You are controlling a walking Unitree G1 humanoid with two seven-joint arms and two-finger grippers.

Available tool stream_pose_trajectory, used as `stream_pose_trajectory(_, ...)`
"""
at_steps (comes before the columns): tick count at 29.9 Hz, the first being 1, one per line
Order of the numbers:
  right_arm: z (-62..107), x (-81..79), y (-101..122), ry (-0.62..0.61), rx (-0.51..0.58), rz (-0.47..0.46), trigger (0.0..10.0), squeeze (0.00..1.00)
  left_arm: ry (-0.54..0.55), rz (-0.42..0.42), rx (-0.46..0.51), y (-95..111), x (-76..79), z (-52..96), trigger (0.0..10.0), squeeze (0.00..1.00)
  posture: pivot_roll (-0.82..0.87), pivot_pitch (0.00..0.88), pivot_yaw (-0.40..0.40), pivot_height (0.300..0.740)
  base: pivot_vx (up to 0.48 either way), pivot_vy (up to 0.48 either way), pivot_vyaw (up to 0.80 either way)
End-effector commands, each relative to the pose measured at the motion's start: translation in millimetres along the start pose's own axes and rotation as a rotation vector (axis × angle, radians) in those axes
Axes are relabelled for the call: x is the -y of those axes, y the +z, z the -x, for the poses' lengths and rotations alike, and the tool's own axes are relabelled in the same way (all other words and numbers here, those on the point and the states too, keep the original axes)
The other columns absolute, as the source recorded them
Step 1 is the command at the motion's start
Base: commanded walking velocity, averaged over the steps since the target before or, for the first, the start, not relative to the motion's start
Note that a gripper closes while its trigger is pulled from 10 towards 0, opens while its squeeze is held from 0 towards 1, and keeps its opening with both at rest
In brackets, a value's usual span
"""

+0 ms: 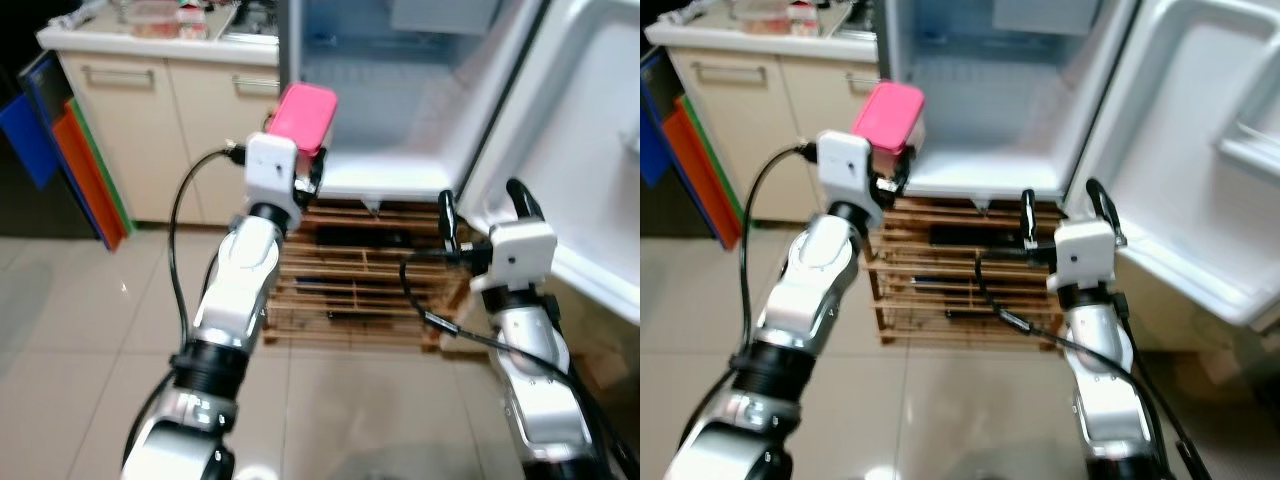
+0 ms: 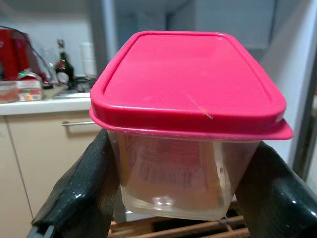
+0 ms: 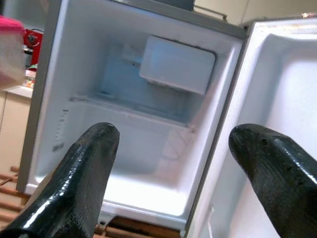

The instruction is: Restocking fridge

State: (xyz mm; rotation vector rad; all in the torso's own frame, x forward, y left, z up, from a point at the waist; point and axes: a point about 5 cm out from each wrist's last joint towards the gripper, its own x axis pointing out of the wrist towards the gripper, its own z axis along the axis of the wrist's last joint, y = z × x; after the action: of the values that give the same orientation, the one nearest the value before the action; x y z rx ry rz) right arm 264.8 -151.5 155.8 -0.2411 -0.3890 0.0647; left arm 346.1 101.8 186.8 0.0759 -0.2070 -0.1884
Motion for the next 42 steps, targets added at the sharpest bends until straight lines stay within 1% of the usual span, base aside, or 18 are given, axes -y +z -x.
stream_pose_trajectory(1, -0.3, 4.9, 1, -0.008, -0.004, 0.001, 10.0, 0.0, -0.05, 0.013, -0.003, 2, 9.4, -2.8, 10.0, 0.0, -0.12, 0.0, -0.01, 0.74, 0.0, 0.48, -0.65)
stream_pose_trajectory(2, -0.3, 4.9, 1, -0.008, -0.004, 0.001, 10.0, 0.0, -0.05, 0.013, -0.003, 2, 9.4, -2.8, 10.0, 0.0, -0.12, 0.0, -0.01, 0.74, 0.0, 0.48, -0.65)
stream_pose_trajectory(4, 1.0, 4.8, 0, -0.008, -0.009, -0.003, 10.0, 0.0, -0.096, 0.015, 0.0, 2, 13.6, -4.1, 10.0, 0.0, -0.13, 0.0, -0.008, 0.74, 0.0, 0.48, -0.65)
stream_pose_trajectory(10, 3.1, 4.1, -1, -0.009, -0.017, -0.006, 10.0, 0.0, -0.134, 0.014, 0.004, 3, 16.2, -5.8, 10.0, 0.0, -0.13, 0.0, -0.002, 0.74, 0.0, 0.476, -0.65)
stream_pose_trajectory(14, 4.2, 4.8, -2, -0.012, -0.024, -0.004, 10.0, 0.0, -0.146, 0.041, -0.003, 2, 15.4, -6.6, 10.0, 0.0, -0.13, 0.0, -0.001, 0.74, 0.0, 0.472, -0.65)
stream_pose_trajectory(17, 4.2, 5.2, -2, -0.013, -0.027, -0.005, 10.0, 0.0, -0.132, 0.036, -0.019, 0, 13.4, -7.4, 10.0, 0.0, -0.13, 0.0, -0.002, 0.74, 0.0, 0.48, -0.65)
stream_pose_trajectory(19, 4.2, 5.3, -2, -0.014, -0.027, -0.005, 10.0, 0.0, -0.128, 0.012, -0.025, -1, 12.2, -8.0, 10.0, 0.0, -0.13, 0.0, -0.001, 0.74, 0.0, 0.48, -0.65)
stream_pose_trajectory(22, 4.6, 5.1, -2, -0.012, -0.025, -0.004, 10.0, 0.0, -0.13, 0.003, -0.026, -1, 11.5, -8.4, 10.0, 0.0, -0.13, 0.0, 0.001, 0.74, 0.0, 0.48, -0.65)
stream_pose_trajectory(24, 7.4, 4.5, -3, -0.009, -0.028, -0.001, 10.0, 0.0, -0.123, -0.034, -0.022, -1, 11.1, -9.0, 10.0, 0.0, -0.14, 0.0, 0.003, 0.74, 0.0, 0.39, -0.65)
stream_pose_trajectory(25, 7.4, 4.5, -3, -0.009, -0.028, -0.001, 10.0, 0.0, -0.123, -0.034, -0.022, -1, 11.1, -9.0, 10.0, 0.0, -0.14, 0.0, 0.003, 0.74, 0.0, 0.3, -0.66)
stream_pose_trajectory(26, 9.1, 3.8, -4, -0.007, -0.033, 0.002, 10.0, 0.0, -0.106, -0.073, -0.024, -2, 11.0, -10.1, 10.0, 0.0, -0.14, 0.0, 0.007, 0.74, 0.0, 0.0, -0.65)
stream_pose_trajectory(28, 9.6, 3.4, -4, -0.007, -0.035, 0.002, 10.0, 0.0, -0.103, -0.086, -0.026, -2, 11.3, -10.6, 10.0, 0.0, -0.14, 0.0, 0.008, 0.74, 0.0, 0.0, -0.65)
stream_pose_trajectory(29, 9.3, 2.9, -5, -0.009, -0.035, 0.003, 10.0, 0.0, -0.137, -0.098, -0.01, 0, 15.2, -11.6, 10.0, 0.0, -0.14, 0.0, 0.012, 0.74, 0.0, 0.0, -0.65)
stream_pose_trajectory(32, 8.4, 3.1, -4, -0.013, -0.033, 0.005, 10.0, 0.0, -0.165, -0.065, 0.008, 1, 18.6, -11.6, 10.0, 0.0, -0.15, 0.0, 0.014, 0.74, 0.124, 0.0, -0.65)
stream_pose_trajectory(35, 8.3, 3.2, -4, -0.013, -0.031, 0.011, 10.0, 0.0, -0.165, -0.068, 0.007, 1, 18.7, -11.8, 10.0, 0.0, -0.15, 0.0, 0.017, 0.74, 0.431, 0.0, -0.65)
stream_pose_trajectory(42, 7.7, 2.7, -2, -0.007, -0.009, 0.021, 10.0, 0.0, -0.195, -0.084, 0.026, 3, 21.6, -13.1, 10.0, 0.0, -0.15, 0.0, 0.018, 0.74, 0.461, 0.0, 0.0)
